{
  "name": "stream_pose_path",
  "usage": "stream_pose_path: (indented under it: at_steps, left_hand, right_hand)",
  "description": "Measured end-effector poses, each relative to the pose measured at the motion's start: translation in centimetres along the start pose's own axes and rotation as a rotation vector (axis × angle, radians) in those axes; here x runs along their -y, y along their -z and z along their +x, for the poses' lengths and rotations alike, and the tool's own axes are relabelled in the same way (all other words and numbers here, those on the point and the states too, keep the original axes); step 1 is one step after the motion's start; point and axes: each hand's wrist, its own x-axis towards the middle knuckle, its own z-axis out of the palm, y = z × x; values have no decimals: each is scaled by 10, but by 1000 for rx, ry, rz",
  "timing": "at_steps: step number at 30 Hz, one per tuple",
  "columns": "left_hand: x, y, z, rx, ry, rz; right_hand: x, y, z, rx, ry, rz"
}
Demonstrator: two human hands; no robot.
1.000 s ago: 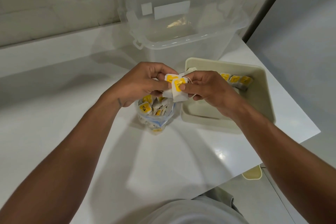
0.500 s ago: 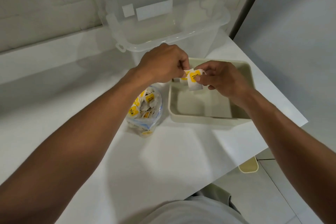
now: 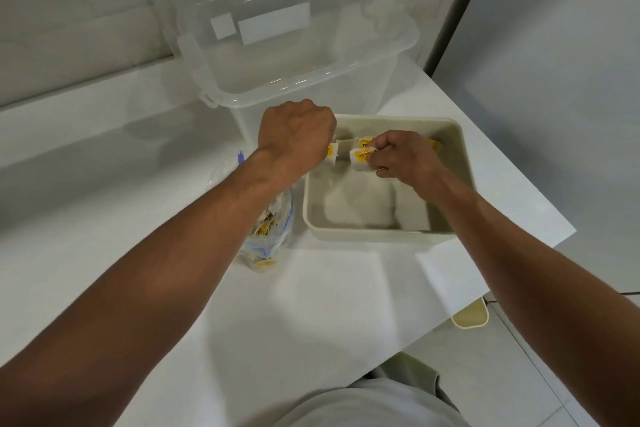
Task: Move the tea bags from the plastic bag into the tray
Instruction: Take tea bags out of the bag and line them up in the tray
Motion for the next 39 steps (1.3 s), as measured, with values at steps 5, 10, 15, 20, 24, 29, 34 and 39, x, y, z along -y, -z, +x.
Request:
stream_pose_path:
  at_steps: [5,10,15,20,24,29,34,39]
  left_hand:
    - [-18,-3,2,16,-94,118]
    - [-26,-8,8,81,-127,202]
    - [-31,-11,20,119,-105,200]
    - [-31,-19,29,106,-76,196]
    - [-32,-21,31,104,-76,193]
    - [-35,-18,27,133,-61,183]
    - [-40,-14,8,76,-22,205]
    - [-65,-26,-30,208,-227,288]
  right_hand:
    - [-1,-10,11,5,7,-58]
    - [-5,-13,17,133,27,-147]
    - [-5,-16,30,66,59,-255]
    - [-3,-23,32,-65,176,-566]
    - [-8,-27,34,-162,244,-747]
    - [-5,-30,32,-259,262,-829]
    - [-5,-28,26,-261,229,-928]
    - [-9,-25,20,-167,162,-921]
